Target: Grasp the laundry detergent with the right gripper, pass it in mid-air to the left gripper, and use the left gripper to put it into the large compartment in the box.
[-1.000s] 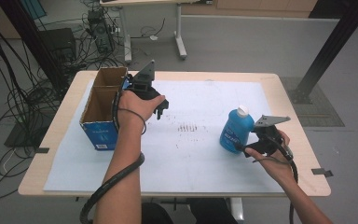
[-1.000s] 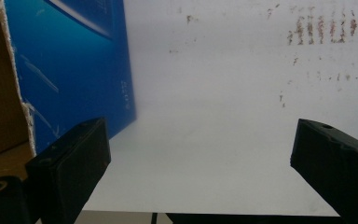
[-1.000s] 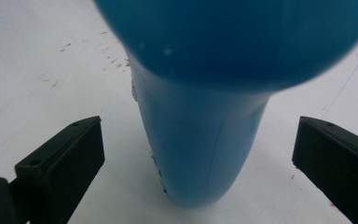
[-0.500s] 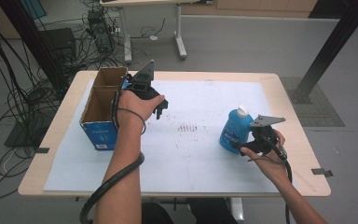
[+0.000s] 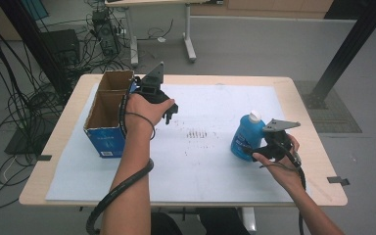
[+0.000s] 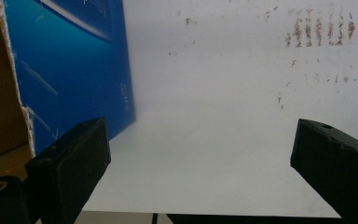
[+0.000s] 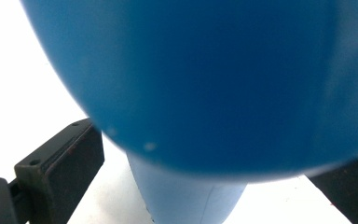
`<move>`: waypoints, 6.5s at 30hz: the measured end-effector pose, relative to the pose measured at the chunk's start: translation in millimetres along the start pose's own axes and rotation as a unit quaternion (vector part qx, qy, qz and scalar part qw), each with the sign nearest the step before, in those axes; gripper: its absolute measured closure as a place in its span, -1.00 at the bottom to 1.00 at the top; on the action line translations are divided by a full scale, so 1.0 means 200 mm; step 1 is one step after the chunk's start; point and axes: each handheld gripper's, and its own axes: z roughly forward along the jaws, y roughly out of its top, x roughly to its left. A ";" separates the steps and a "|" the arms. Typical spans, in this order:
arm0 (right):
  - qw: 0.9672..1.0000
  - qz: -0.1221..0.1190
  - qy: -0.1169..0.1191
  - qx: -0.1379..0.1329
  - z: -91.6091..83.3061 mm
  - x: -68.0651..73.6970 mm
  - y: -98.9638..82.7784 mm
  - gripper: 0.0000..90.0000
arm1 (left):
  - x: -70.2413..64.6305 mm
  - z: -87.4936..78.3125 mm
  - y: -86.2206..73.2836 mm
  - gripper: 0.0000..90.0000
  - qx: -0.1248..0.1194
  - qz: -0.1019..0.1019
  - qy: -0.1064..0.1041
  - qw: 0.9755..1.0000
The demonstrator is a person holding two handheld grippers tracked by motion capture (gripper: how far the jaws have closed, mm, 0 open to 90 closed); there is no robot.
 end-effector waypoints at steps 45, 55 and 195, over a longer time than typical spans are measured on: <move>1.000 -0.005 -0.006 -0.013 -0.01 0.00 0.02 -0.95 | -0.01 -0.03 0.01 -0.88 -0.004 0.003 0.001 1.000; 1.000 -0.004 -0.006 -0.017 -0.01 0.00 0.02 -0.95 | -0.01 -0.03 0.00 -0.88 -0.005 0.003 0.001 1.000; 0.999 -0.010 0.036 -0.032 0.04 0.00 0.01 -0.07 | 0.00 -0.05 0.00 -0.88 -0.005 0.002 0.007 1.000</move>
